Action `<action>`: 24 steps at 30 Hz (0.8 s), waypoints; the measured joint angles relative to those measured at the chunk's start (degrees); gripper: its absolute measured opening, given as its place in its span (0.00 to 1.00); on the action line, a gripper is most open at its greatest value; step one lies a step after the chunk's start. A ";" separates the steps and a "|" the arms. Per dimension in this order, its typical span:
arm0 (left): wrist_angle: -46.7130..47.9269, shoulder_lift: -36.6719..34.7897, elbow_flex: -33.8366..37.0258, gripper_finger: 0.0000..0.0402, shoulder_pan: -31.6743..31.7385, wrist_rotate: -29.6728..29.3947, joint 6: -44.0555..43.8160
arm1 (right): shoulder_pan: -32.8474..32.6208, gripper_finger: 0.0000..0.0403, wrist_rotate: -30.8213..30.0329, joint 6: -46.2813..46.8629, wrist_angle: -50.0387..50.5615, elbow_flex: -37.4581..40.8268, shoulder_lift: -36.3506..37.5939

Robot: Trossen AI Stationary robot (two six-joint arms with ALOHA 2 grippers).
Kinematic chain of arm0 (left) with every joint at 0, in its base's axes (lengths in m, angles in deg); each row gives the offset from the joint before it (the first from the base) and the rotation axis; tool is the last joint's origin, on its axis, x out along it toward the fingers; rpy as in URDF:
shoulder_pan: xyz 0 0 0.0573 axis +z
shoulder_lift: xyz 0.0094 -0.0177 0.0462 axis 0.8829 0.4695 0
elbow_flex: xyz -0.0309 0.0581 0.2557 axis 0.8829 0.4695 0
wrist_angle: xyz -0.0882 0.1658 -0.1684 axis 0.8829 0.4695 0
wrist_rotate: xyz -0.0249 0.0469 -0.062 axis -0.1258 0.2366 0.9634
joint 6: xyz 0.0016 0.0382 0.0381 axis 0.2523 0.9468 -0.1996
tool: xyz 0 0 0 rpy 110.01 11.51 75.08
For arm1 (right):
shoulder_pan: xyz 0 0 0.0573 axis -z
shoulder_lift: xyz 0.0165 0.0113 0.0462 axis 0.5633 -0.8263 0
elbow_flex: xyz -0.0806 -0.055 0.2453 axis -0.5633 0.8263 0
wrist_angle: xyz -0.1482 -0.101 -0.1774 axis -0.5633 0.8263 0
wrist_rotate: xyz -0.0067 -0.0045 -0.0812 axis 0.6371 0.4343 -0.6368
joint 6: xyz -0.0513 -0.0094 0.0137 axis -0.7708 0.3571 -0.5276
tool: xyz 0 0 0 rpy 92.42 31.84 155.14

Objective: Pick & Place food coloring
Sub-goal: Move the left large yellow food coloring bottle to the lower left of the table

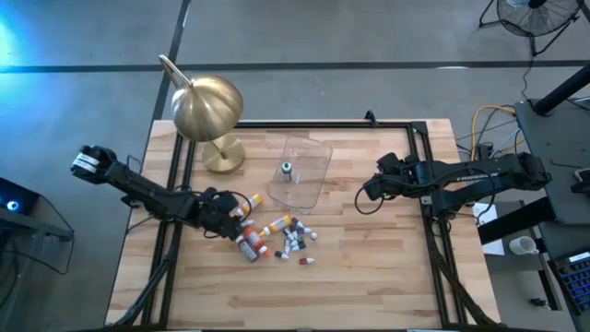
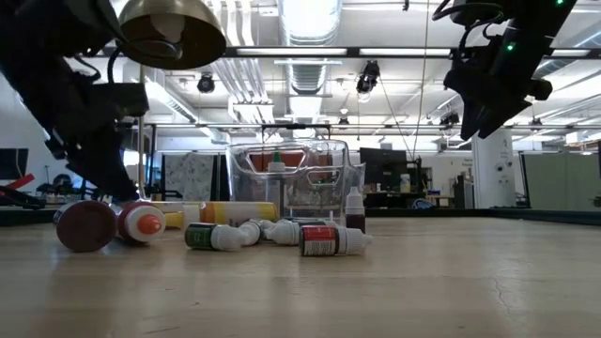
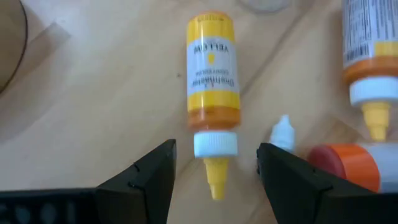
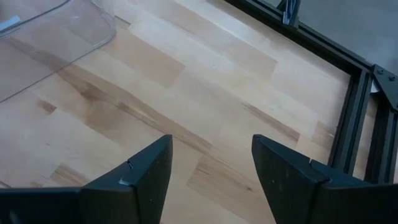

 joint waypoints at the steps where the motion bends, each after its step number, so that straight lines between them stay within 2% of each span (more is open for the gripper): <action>1: -1.25 0.00 0.67 0.49 0.00 -0.48 0.32 | 0.00 0.53 0.00 0.01 -0.02 0.00 0.00; 16: -15.70 0.40 8.21 0.49 0.15 -2.45 2.32 | 0.00 0.53 0.00 0.01 -0.13 0.00 0.00; 24: -19.35 5.05 8.35 0.48 1.06 -2.41 3.33 | 0.00 0.53 0.00 0.01 -0.13 0.00 0.00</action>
